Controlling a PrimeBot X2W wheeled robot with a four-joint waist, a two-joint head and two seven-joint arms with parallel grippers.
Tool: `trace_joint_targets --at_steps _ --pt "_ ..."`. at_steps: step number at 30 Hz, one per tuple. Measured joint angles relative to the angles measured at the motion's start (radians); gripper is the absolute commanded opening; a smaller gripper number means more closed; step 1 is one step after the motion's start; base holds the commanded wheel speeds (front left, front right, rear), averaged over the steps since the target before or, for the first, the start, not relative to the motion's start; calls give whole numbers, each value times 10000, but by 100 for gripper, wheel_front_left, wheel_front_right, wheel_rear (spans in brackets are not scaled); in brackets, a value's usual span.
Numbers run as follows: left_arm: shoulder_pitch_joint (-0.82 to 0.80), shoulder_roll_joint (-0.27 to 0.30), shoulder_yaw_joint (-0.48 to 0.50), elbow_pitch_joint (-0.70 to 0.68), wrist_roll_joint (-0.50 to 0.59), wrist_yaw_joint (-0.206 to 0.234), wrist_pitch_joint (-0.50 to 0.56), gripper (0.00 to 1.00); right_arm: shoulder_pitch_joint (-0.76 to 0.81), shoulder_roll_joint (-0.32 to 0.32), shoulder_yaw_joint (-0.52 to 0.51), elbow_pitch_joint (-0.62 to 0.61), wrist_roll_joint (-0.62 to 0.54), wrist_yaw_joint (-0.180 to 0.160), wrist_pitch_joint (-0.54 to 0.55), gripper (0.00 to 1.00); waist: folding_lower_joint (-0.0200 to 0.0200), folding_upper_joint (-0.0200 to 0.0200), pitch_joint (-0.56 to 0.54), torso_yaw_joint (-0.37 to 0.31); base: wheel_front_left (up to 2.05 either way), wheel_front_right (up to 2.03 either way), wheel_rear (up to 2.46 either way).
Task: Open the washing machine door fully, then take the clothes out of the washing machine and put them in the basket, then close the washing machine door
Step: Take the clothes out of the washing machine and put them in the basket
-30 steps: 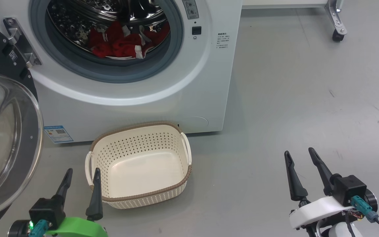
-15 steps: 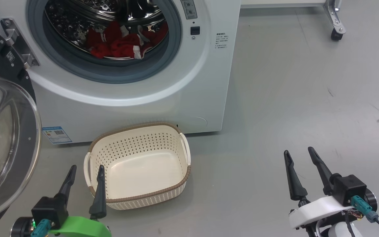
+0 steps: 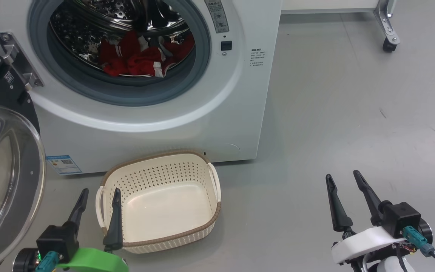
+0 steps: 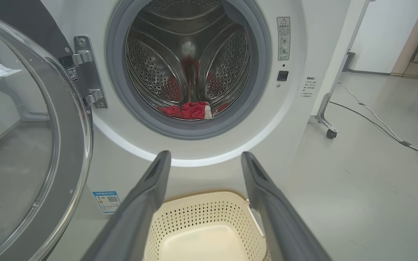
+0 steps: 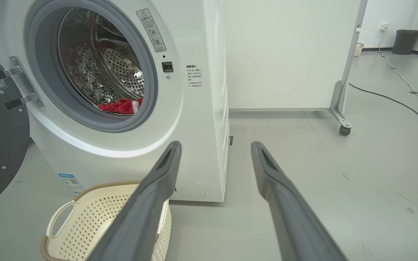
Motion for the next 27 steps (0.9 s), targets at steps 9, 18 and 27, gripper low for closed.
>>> trace_joint_targets --at_steps 9,18,27 --pt "0 -4 0 -105 4 13 -17 100 -1 4 -25 0 8 0 0 100 0 0 12 5 104 -104 0" --pt "0 -21 -19 -167 13 98 -73 100 -1 6 -27 10 10 2 0 100 0 0 15 21 70 -70 0" --pt "0 -29 -13 -167 13 105 -58 100 -1 8 -52 21 23 2 0 100 0 0 -34 27 32 -32 0"
